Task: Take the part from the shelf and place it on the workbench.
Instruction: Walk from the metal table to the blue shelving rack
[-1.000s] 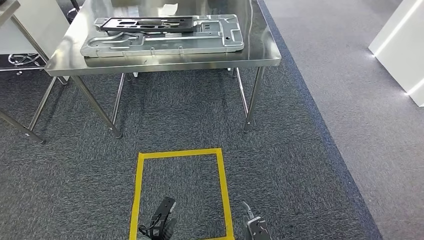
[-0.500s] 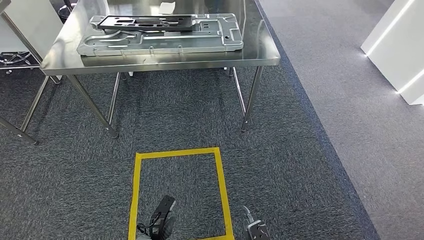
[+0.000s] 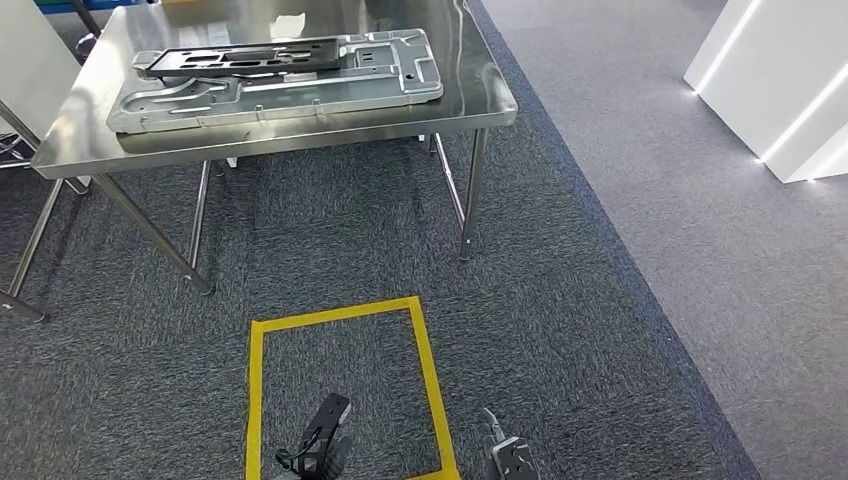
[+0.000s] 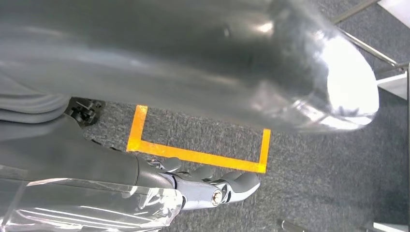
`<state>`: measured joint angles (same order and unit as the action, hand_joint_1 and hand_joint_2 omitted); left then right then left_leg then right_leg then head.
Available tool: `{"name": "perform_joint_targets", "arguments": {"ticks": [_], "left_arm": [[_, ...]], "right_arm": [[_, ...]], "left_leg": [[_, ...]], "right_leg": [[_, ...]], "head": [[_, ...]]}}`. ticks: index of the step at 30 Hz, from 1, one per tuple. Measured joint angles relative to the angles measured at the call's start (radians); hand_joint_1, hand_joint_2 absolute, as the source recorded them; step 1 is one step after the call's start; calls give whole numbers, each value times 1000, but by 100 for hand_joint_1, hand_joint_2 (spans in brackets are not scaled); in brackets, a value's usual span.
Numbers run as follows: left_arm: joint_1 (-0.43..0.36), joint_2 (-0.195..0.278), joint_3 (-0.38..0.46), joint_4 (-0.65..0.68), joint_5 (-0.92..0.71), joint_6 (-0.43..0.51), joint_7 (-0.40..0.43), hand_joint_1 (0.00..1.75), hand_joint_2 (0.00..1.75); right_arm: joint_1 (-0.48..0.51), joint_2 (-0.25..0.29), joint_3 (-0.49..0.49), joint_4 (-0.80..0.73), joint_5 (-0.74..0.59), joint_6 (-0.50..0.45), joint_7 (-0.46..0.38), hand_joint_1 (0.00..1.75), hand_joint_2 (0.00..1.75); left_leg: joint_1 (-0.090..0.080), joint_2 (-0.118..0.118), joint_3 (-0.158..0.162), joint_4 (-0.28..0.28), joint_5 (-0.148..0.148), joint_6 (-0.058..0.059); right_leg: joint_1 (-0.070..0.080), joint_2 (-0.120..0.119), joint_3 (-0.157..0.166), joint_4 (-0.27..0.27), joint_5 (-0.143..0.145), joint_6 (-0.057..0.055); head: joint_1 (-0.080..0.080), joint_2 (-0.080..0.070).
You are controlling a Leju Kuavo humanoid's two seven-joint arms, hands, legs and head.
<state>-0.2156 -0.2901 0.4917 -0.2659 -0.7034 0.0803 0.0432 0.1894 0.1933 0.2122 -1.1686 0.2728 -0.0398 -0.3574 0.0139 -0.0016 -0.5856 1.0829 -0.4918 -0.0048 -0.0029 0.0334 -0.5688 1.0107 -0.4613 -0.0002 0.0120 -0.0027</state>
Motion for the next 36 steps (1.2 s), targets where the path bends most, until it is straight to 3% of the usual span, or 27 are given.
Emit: {"name": "perform_joint_targets", "arguments": {"ticks": [2,4,6,9,10,11,12,14,16,18,21,22,25,26,29,33,35,36], "left_arm": [[-1,0,0,0,0,-1,1,0,0],[-1,-1,0,0,0,-2,3,0,0],[-1,-2,0,0,0,-3,4,0,0],[0,-2,0,0,0,-3,4,0,0],[2,-1,0,0,1,-4,4,0,0],[3,-1,0,0,1,-4,4,0,0],[4,-1,0,0,1,-4,4,0,0],[4,-1,0,0,2,-5,4,0,0],[3,-1,0,0,2,-4,4,0,0],[3,-1,0,0,2,-4,5,0,0],[2,-1,0,0,2,-4,8,0,0],[2,-1,0,0,2,-4,9,0,0],[5,0,0,0,2,-5,12,0,0],[6,1,0,0,2,-5,13,0,0],[8,3,0,0,2,-5,14,0,0],[8,3,0,0,2,-5,14,0,0],[7,4,0,0,2,-5,14,0,0],[7,4,0,0,2,-5,14,0,0]], "right_arm": [[0,-1,0,1,0,0,0,0,0],[0,-2,1,3,0,0,0,0,0],[1,-4,1,4,0,-1,0,0,0],[1,-5,1,5,0,-2,0,0,0],[1,-5,1,7,0,-2,0,0,0],[2,-5,1,9,0,-2,0,0,0],[3,-5,1,10,0,-2,0,0,0],[3,-5,1,12,0,-3,0,0,0],[1,-5,2,12,0,-3,-1,0,0],[1,-5,2,13,0,-3,-1,0,0],[2,-5,3,13,-1,-4,-1,0,0],[1,-4,4,13,-1,-5,-1,0,0],[0,-4,5,15,-1,-6,-1,0,0],[0,-4,5,17,-1,-7,-1,0,0],[1,-4,6,20,-1,-7,-1,0,0],[1,-4,6,20,-1,-7,-1,0,0],[0,-4,6,20,-1,-7,-1,0,0],[0,-4,7,20,-1,-9,-1,0,0]], "left_leg": [[-2,-9,20,-47,8,10],[-3,-6,19,-50,12,23],[-1,-1,19,-56,17,36],[-1,10,18,-57,19,45],[-2,14,17,-57,19,46],[-2,18,17,-57,18,46],[-2,21,17,-57,18,46],[-3,26,21,-57,16,44],[-6,30,24,-57,13,37],[-7,36,25,-59,12,26],[-6,34,23,-43,-5,9],[-6,27,9,-9,-28,4],[-3,12,-78,174,-116,-3],[-3,12,-96,211,-122,-4],[-3,12,-92,195,-85,-5],[-3,12,-80,168,-68,-5],[-2,7,-38,79,-23,-3],[-3,2,-14,25,-3,4]], "right_leg": [[2,5,-7,8,-3,11],[2,7,-11,9,-3,21],[0,-3,-20,33,-21,31],[-4,-23,-99,199,-108,46],[-5,-24,-127,255,-127,48],[-6,-26,-142,281,-128,49],[-7,-27,-137,268,-109,48],[-5,-38,-75,145,-42,39],[3,-55,-19,30,-4,26],[10,-56,-9,4,-3,17],[3,-43,-3,-12,7,0],[0,-39,1,-19,10,-5],[-1,-29,1,-19,11,-12],[0,-24,0,-17,10,-12],[-1,-12,0,-12,8,-10],[-1,-10,0,-11,7,-10],[-1,-4,1,-7,4,-6],[-1,1,-1,-3,3,1]], "head": [[0,0],[0,0],[4,0],[12,0],[12,0],[12,0],[12,0],[12,0],[12,0],[12,0],[10,0],[8,0],[3,0],[2,0],[2,0],[2,0],[2,0],[2,0]]}}
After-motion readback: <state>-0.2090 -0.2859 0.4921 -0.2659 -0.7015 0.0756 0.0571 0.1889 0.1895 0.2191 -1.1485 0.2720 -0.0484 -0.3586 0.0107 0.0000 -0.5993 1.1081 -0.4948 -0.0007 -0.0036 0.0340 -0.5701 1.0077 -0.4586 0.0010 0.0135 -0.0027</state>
